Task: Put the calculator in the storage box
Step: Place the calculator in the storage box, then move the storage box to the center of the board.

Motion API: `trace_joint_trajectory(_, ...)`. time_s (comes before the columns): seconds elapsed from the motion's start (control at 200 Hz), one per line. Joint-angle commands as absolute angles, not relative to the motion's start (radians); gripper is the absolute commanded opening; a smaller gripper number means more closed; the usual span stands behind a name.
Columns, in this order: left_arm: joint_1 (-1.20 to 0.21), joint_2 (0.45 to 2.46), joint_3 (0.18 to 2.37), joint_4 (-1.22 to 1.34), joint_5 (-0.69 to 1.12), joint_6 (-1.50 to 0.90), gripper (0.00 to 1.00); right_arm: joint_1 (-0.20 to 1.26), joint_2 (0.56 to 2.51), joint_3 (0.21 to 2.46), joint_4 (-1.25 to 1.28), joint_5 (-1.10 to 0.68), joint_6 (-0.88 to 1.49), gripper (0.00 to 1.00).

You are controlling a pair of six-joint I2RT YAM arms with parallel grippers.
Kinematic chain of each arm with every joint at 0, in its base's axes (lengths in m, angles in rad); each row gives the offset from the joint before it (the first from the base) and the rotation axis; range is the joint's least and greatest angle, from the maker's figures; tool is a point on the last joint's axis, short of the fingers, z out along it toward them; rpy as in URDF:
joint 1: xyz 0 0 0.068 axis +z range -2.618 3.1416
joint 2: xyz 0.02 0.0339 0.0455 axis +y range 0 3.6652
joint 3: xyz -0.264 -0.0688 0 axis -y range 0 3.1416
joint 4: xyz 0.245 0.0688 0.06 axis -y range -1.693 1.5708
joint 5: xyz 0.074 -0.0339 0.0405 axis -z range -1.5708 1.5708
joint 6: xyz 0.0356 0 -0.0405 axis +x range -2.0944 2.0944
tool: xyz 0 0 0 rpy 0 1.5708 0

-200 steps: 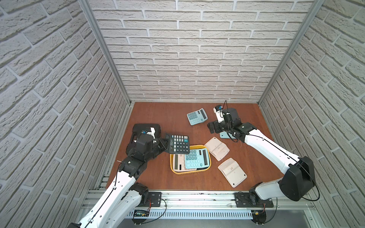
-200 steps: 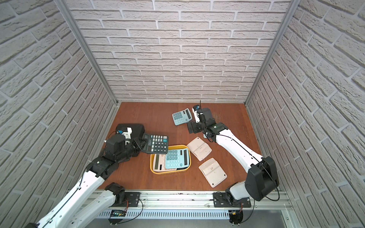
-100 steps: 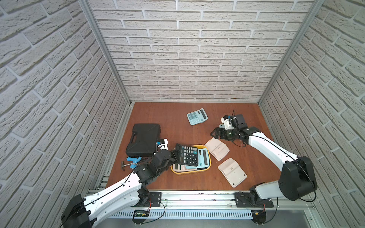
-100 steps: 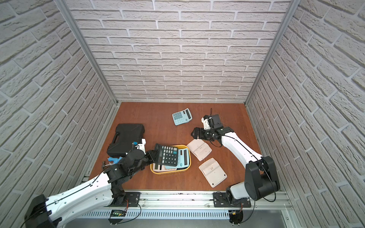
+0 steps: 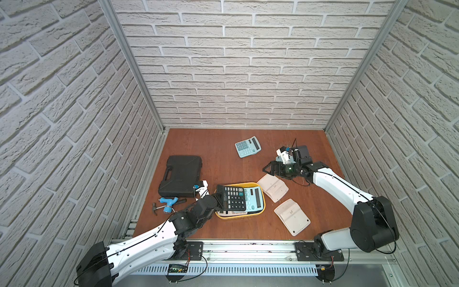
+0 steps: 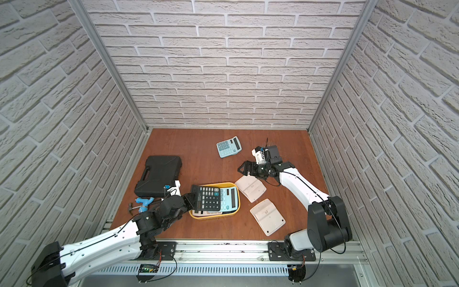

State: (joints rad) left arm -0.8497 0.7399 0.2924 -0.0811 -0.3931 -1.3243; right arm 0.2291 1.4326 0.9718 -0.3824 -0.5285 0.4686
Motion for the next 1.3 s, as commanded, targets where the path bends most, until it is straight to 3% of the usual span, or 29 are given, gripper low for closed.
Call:
trace_joint_trajectory(0.0, -0.856, 0.726, 0.314, -0.128, -0.415, -1.345, 0.47, 0.228, 1.424, 0.969, -0.364, -0.564, 0.475, 1.0)
trace_joint_trajectory(0.095, -0.855, 0.698, 0.323, -0.156, -0.417, -1.35, 0.6, 0.228, 1.416, 0.969, -0.375, -0.577, 0.474, 1.0)
trace_joint_trajectory(0.28, -0.855, 0.688, 0.366, -0.255, -0.436, -1.35, 0.67, 0.228, 1.38, 0.951, -0.393, -0.621, 0.468, 1.0)
trace_joint_trajectory(0.515, -0.795, 0.69, 0.448, -0.469, -0.422, -1.332, 0.98, 0.229, 1.333, 0.884, -0.387, -0.723, 0.474, 1.0)
trace_joint_trajectory(0.785, -0.6, 0.849, 0.39, -0.225, -0.009, -1.259, 0.98, 0.261, 1.282, 0.786, -0.362, -0.788, 0.503, 1.0)
trace_joint_trajectory(1.07, -0.523, 0.89, 0.284, 0.06, 0.14, -1.301, 0.98, 0.367, 1.294, 0.689, -0.29, -0.743, 0.555, 1.0)
trace_joint_trajectory(1.295, -0.476, 0.871, 0.261, 0.125, 0.194, -1.318, 0.98, 0.485, 1.364, 0.697, -0.211, -0.704, 0.614, 1.0)
